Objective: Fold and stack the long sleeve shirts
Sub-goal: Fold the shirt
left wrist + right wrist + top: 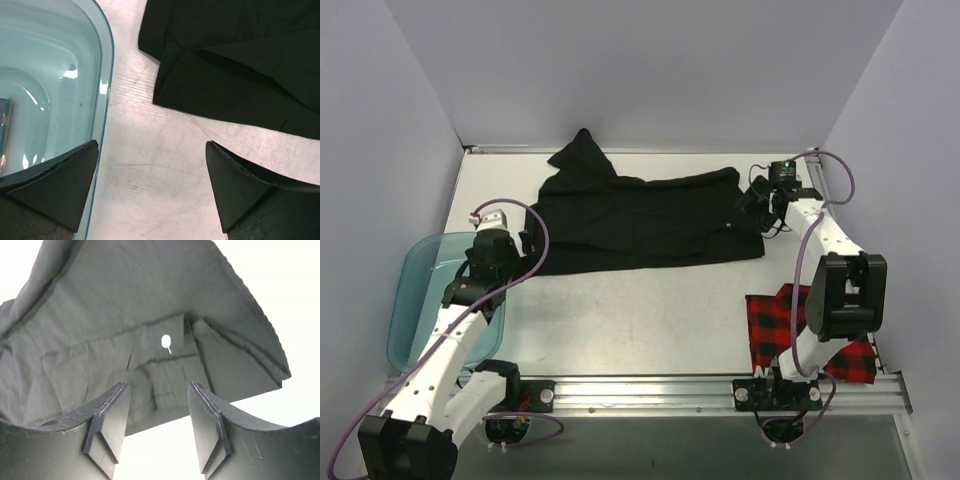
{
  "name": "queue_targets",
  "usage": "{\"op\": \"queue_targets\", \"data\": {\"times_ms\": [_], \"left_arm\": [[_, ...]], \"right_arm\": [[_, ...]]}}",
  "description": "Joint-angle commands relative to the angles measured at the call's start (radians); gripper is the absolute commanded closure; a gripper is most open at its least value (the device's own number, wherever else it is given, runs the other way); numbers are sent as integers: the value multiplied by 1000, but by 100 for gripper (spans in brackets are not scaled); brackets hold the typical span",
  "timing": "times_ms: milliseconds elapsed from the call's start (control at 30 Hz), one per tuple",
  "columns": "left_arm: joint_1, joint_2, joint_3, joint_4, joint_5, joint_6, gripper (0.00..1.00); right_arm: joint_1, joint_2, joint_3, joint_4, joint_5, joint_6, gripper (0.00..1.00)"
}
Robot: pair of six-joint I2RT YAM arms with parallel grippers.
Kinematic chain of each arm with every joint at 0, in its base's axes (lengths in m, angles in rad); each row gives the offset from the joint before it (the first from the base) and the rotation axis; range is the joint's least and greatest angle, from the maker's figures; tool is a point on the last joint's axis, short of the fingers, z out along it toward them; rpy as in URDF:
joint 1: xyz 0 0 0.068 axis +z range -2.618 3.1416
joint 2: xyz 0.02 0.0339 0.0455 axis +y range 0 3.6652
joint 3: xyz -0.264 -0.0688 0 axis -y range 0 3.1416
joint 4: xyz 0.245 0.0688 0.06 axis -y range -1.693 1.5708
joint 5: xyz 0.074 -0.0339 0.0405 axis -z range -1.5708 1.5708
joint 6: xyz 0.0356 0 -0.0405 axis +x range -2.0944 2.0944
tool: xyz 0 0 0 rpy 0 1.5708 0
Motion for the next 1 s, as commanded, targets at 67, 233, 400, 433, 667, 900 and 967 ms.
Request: {"op": "queue_targets", "data": {"times_ms": [67,233,400,433,667,900,967], "left_arm": [[-14,54,45,56,145,-53,2],[-184,214,161,86,75,-119,3],[-219,395,227,157,83,-204,3],[-221,415,235,184,80,-217,2],[-219,565,240,263,23,-270,3],[-201,664,192,318,-9,-316,3],[-190,680,180,327,-8,-337,2]], "right_arm": [[19,-106,-67,-16,-61,-44,50],[8,-93,-162,65,-70,-24,55],[3,-33,-181,113,-101,-27,58],[2,-19,-185,127,-101,-38,59],[-12,47,-188,142,-110,-75,62],[-13,47,-216,142,-92,-96,63],[-14,50,-222,142,-89,-95,63]]}}
